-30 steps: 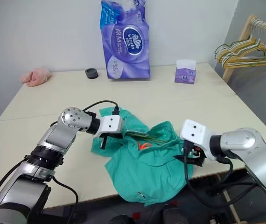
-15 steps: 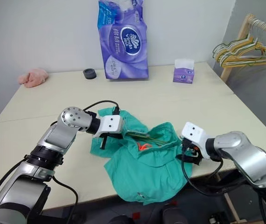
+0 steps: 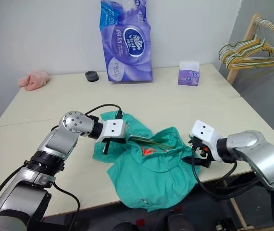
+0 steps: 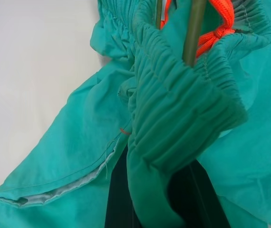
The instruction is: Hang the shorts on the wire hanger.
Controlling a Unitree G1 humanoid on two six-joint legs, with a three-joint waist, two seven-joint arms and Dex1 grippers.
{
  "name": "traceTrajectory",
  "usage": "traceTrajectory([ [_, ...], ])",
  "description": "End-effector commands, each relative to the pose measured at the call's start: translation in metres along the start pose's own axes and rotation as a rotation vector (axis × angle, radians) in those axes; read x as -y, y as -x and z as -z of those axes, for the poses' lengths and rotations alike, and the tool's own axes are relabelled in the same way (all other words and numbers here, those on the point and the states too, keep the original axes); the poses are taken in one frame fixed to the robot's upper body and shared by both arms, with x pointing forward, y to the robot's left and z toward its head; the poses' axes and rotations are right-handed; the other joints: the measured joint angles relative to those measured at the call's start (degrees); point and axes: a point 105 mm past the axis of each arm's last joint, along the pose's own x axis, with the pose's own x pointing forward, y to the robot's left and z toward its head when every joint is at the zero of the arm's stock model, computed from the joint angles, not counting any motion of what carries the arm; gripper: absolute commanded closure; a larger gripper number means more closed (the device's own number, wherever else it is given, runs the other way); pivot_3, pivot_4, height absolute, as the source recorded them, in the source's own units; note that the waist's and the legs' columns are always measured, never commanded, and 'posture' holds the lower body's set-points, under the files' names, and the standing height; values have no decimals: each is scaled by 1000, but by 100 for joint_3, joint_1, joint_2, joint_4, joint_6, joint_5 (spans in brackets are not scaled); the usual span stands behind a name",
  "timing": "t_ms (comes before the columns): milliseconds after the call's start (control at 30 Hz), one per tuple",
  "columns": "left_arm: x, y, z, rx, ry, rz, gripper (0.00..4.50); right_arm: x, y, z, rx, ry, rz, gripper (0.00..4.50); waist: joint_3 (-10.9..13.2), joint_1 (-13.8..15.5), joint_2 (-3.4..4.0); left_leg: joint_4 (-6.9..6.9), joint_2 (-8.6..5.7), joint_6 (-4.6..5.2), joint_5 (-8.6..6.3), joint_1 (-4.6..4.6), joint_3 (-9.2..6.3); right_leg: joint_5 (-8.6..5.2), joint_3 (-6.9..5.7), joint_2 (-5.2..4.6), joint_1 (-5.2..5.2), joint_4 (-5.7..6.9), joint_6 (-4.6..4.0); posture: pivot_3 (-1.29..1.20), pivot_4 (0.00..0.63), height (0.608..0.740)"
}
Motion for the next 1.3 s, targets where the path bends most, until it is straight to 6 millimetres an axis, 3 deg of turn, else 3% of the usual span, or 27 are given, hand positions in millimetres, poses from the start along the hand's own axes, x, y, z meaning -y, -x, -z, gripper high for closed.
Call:
traceTrajectory([
  [33, -5, 1, -5, 22, -20, -15, 4500, 4, -6, -4, 3, 9, 28, 653, 0, 2, 0, 0, 0, 0, 0, 0, 0, 0, 0, 0, 0, 0, 0, -240, 69, 740],
  [233, -4, 0, -5, 30, -19, -16, 4500, 9, -21, 3, -27, 5, 15, 653, 0, -3, 0, 2, -1, 0, 0, 0, 0, 0, 0, -1, 0, 0, 0, -235, 69, 740],
  [267, -3, 0, -4, 31, -18, -15, 4500, 10, -24, 3, -30, 7, 12, 818, 0, -7, 0, 2, -2, 0, 0, 0, 0, 0, 0, -1, 0, 0, 0, -232, 68, 740],
  [333, -2, 0, -4, 33, -16, -15, 4500, 13, -28, 1, -28, 7, 10, 1260, 0, -14, 0, 1, -1, 0, 0, 0, 0, 0, 0, -1, 0, 0, 0, -228, 68, 740],
  [633, -1, -1, -5, 50, 0, -24, 4500, 9, -36, 2, -43, 34, -37, 4365, 0, -5, 1, 1, -1, 0, 0, -1, -1, 0, -1, -1, -1, 1, 0, -223, 67, 740],
  [667, -1, -2, -5, 56, 3, -27, 4500, 8, -36, 1, -41, 40, -37, 4477, 0, -6, 1, 1, -1, 0, 0, 0, -1, 0, -1, -1, -1, 1, 0, -220, 69, 740],
  [833, -7, -5, -12, 132, 59, -81, 4500, 7, -33, -3, -23, 57, -37, 4477, 0, -2, 1, 1, -1, 0, 0, 0, -1, 0, -1, -2, -1, 1, -1, -222, 67, 740],
  [967, -3, -4, -15, 206, 154, -43, 3434, 6, -30, -9, -3, 68, -33, 4500, -1, -5, 1, 1, -1, 0, 0, 0, -2, 0, -1, -2, -1, 1, 0, -225, 65, 740],
  [1167, -20, 14, -5, 264, 271, -122, 1621, 6, -24, -10, 4, 85, -24, 4500, -1, -8, 1, 1, -1, 0, 0, 0, -3, 0, -2, -1, -1, 1, 0, -231, 60, 740],
  [1300, -25, 33, 11, 252, 356, -123, 1621, 7, -18, -10, 9, 91, -13, 4500, -1, -17, 2, 1, -1, 0, 0, -1, -3, 0, -3, -1, -4, 1, -1, -232, 57, 740],
])
